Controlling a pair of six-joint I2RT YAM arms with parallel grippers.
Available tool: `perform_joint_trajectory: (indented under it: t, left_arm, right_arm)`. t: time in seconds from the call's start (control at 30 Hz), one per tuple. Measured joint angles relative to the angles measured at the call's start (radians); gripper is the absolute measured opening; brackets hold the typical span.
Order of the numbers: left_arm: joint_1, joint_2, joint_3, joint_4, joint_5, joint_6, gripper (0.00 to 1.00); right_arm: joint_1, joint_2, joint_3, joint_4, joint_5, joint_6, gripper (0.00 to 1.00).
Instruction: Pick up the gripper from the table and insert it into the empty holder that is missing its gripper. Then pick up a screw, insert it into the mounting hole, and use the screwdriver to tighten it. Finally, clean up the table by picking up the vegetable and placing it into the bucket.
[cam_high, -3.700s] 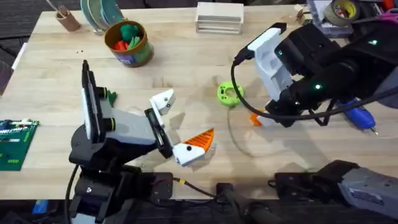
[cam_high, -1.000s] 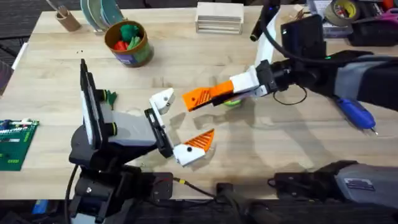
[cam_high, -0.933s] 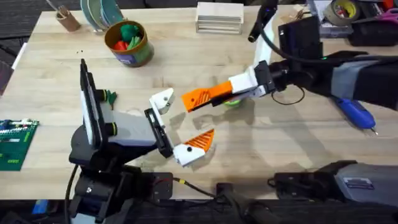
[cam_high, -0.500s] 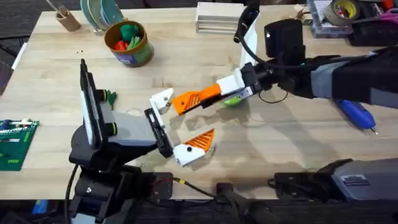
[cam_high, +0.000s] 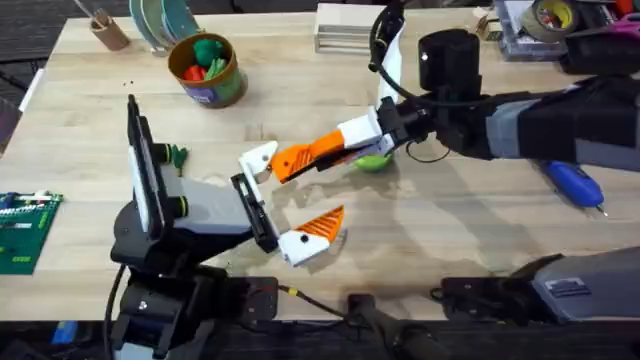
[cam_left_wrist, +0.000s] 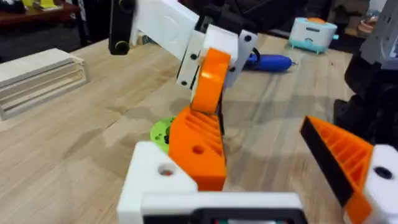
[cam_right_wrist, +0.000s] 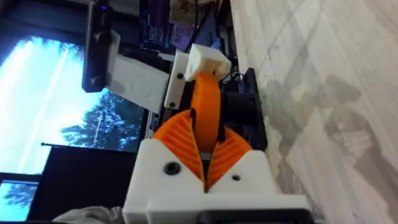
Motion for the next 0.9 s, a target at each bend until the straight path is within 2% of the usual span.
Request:
perform_joint_trajectory:
  t: [0.33, 0.57, 0.7, 0.9]
  left_arm:
    - [0.001, 0.001, 0.000, 0.000, -0.009, -0.001, 0.993]
    - [0.014, 0.001, 0.000, 0.005, -0.060, -0.001, 0.993]
    - [0.014, 0.000, 0.000, 0.005, -0.062, -0.001, 0.993]
    - [0.016, 0.001, 0.000, 0.005, -0.078, -0.006, 0.993]
  right_arm:
    - [0.006, 0.024, 0.000, 0.083, 0.032, 0.110, 0.014]
    - [0.067, 0.025, 0.000, 0.196, 0.130, 0.212, 0.013]
    - [0.115, 0.025, 0.000, 0.218, 0.194, 0.248, 0.013]
    - [0.128, 0.025, -0.001, 0.224, 0.244, 0.260, 0.011]
